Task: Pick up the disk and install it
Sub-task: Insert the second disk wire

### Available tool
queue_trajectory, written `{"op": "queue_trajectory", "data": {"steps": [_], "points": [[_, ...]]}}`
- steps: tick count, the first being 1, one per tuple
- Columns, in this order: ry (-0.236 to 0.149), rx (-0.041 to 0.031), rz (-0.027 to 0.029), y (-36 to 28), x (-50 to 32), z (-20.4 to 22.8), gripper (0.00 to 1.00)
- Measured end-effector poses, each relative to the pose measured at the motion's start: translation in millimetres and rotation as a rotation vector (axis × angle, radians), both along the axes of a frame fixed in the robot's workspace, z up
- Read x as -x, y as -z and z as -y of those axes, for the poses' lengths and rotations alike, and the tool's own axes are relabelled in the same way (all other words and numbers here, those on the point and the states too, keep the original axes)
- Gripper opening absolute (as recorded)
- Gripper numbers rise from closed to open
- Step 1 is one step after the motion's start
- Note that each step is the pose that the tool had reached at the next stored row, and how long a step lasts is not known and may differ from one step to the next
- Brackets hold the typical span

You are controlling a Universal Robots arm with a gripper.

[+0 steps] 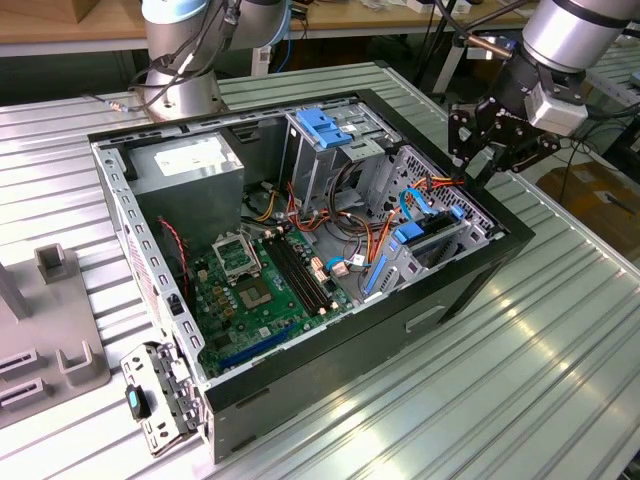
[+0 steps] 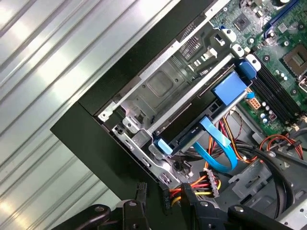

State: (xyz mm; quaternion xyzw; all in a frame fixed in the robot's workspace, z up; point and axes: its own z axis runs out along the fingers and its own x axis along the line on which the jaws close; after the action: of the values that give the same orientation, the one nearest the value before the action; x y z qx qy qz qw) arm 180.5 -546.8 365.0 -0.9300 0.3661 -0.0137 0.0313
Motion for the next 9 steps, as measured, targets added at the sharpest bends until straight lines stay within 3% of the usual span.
{"op": "queue_trajectory", "data": {"steps": [2, 5, 9], "points": [[-0.013, 0.0023, 0.0, -0.1, -0.2, -0.3, 0.42], [-0.043, -0.002, 0.0, 0.0, -2.5, -0.8, 0.42], [-0.044, -0.002, 0.0, 0.0, -2.7, -0.7, 0.42]]}}
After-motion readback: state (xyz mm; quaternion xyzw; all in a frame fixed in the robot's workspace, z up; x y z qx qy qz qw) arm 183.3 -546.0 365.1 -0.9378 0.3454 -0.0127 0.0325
